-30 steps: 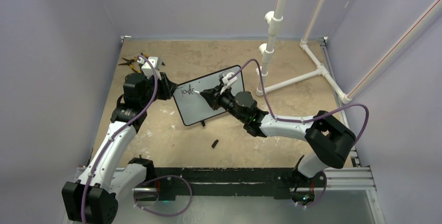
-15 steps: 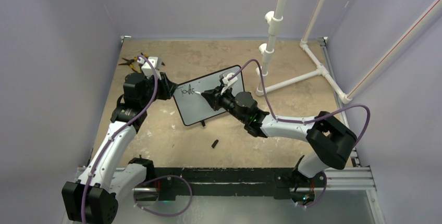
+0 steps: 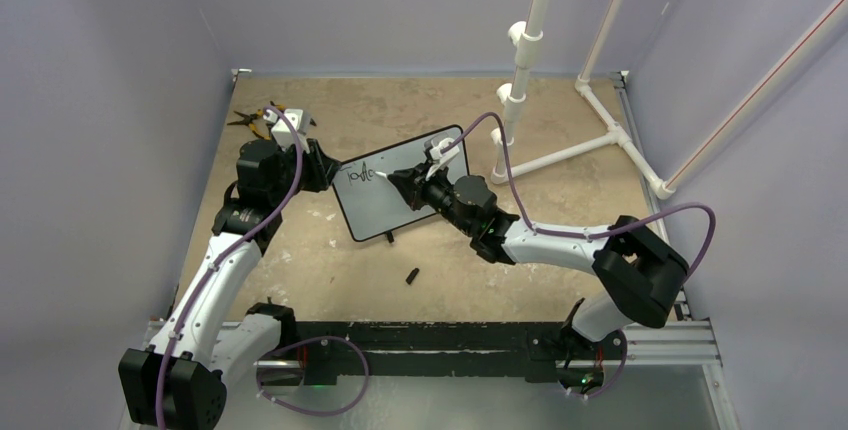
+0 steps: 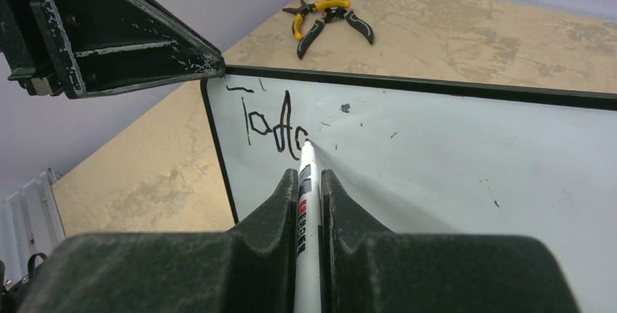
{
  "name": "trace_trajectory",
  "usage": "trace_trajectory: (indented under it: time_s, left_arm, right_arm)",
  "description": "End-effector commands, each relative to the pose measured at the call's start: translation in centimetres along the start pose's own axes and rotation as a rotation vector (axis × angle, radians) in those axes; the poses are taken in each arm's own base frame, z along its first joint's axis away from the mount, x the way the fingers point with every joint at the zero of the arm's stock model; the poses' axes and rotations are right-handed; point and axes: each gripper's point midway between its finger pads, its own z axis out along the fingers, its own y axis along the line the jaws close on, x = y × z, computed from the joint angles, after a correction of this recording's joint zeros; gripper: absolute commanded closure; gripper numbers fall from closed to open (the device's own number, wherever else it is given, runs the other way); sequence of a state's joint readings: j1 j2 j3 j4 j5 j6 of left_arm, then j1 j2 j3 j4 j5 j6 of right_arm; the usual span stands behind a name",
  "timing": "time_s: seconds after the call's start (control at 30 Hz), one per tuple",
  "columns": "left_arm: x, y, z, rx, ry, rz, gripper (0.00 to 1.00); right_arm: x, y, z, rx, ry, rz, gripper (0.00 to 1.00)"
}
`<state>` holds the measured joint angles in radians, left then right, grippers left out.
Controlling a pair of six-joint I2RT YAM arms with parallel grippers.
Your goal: Write a sentence on the whiteboard
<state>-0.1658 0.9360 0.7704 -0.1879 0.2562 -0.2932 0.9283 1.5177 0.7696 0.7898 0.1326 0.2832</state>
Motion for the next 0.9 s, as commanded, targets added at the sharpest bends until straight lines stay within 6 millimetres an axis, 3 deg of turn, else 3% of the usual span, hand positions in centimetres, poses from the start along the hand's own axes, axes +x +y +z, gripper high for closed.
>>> trace_trajectory:
  time_s: [0.0,0.37,0.87]
  left_arm:
    - [-0.2,-0.1,0.1,0.008,-0.001,0.012,0.78]
    - [-0.2,-0.1,0.1,0.008,-0.001,0.012,0.78]
    - [-0.2,-0.2,0.1,0.01,-0.003,0.012,0.78]
  right_arm:
    - [-3.1,0.4,0.5,-0.007,-0.088,-0.011,1.0]
    - [-0.8,-0.2,0.5,0.007,-0.037,-0.008,1.0]
    - [0.6,-0.6,0.2,0.014,-0.002,-0.009,1.0]
